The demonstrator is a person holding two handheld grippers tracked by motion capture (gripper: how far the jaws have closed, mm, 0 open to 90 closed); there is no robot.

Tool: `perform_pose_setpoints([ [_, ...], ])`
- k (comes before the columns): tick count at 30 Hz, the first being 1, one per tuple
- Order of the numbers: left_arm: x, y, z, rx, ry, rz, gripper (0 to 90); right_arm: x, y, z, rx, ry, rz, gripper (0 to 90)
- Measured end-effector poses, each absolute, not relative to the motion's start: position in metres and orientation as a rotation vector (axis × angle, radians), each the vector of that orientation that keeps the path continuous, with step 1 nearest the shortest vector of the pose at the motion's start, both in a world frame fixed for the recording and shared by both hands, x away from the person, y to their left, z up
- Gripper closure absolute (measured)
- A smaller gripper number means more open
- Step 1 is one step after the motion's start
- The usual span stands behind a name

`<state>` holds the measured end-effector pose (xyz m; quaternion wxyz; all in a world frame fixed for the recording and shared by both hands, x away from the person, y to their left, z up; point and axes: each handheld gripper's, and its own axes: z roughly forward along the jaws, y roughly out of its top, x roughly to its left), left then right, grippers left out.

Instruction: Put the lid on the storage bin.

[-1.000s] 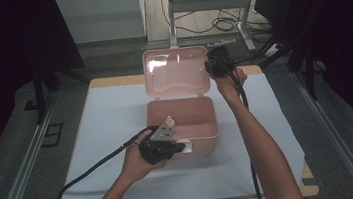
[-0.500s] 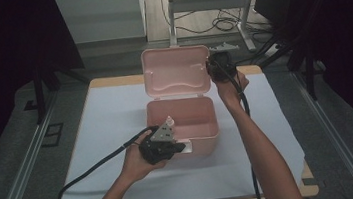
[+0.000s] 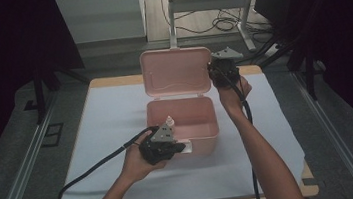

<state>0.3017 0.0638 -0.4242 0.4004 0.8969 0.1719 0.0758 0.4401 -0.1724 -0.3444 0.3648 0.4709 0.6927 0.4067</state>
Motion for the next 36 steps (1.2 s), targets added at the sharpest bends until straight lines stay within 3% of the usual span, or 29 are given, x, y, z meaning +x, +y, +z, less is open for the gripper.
perform_pose_setpoints([
  [36,0.301,0.064,-0.424,2.266,0.436,0.198,90.0,0.384,-0.183,-0.354,1.107,1.732,1.165,86.9],
])
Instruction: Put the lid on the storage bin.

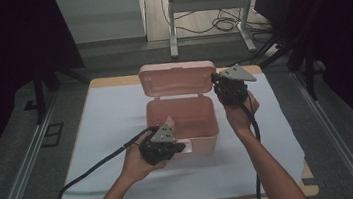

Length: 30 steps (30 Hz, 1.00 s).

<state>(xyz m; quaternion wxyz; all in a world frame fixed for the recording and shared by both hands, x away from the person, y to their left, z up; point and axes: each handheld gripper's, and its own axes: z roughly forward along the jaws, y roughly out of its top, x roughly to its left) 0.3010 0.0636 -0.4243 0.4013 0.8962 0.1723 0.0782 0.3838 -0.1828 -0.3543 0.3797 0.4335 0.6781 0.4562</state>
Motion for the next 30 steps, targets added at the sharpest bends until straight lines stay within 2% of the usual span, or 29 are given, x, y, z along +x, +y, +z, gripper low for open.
perform_pose_setpoints([
  [30,0.301,0.064,-0.424,2.262,0.441,0.196,90.0,0.356,-0.202,-0.364,1.058,1.872,1.255,82.8],
])
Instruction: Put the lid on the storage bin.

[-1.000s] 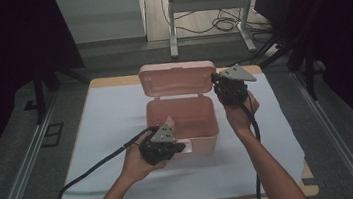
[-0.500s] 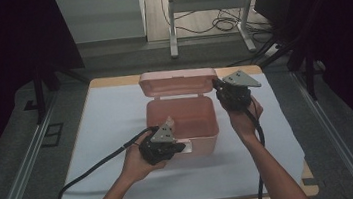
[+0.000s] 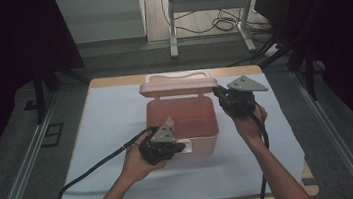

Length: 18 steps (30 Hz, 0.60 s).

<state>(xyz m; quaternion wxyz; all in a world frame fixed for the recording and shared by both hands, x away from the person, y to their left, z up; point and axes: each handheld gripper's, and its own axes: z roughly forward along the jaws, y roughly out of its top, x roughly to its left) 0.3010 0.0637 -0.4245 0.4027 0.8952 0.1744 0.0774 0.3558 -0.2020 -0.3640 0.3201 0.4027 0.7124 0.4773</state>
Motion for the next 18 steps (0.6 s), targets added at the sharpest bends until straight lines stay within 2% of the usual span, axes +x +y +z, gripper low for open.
perform_pose_setpoints([
  [18,0.300,0.063,-0.424,2.263,0.447,0.202,90.0,0.341,-0.212,-0.375,1.042,1.987,1.287,77.8],
])
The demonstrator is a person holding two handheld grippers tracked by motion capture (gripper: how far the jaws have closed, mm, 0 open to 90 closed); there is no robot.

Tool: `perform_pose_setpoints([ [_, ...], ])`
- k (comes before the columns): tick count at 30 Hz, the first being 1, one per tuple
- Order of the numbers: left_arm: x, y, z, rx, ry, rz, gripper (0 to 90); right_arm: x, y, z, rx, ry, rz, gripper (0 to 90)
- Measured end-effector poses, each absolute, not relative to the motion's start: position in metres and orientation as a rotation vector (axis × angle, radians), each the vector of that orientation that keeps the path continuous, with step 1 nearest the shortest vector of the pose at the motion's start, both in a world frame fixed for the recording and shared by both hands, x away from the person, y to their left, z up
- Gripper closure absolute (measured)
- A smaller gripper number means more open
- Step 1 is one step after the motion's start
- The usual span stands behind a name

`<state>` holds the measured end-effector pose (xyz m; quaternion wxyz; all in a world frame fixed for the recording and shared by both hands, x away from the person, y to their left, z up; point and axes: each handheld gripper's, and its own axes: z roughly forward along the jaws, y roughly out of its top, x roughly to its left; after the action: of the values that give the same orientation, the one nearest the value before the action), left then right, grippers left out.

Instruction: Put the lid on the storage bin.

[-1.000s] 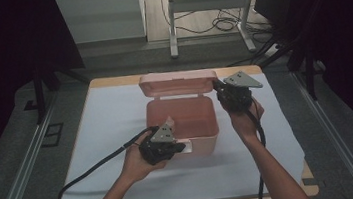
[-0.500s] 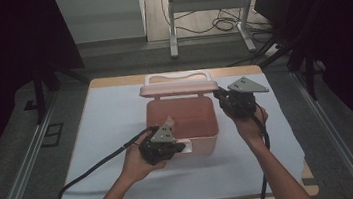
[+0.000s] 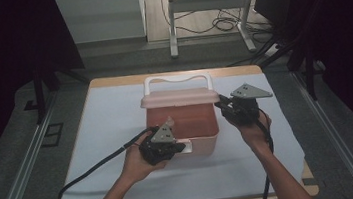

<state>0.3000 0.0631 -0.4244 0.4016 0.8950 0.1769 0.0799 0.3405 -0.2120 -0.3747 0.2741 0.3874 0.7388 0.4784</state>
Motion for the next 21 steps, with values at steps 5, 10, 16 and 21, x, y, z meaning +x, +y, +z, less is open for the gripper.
perform_pose_setpoints([
  [5,0.299,0.063,-0.424,2.264,0.448,0.207,90.0,0.337,-0.214,-0.380,1.040,2.016,1.289,76.5],
  [10,0.299,0.063,-0.424,2.267,0.449,0.208,90.0,0.334,-0.216,-0.386,1.027,2.060,1.280,72.5],
  [16,0.299,0.062,-0.424,2.267,0.450,0.209,90.0,0.330,-0.218,-0.392,1.019,2.112,1.264,70.2],
  [21,0.300,0.062,-0.424,2.271,0.449,0.210,90.0,0.322,-0.221,-0.398,0.995,2.131,1.250,69.7],
])
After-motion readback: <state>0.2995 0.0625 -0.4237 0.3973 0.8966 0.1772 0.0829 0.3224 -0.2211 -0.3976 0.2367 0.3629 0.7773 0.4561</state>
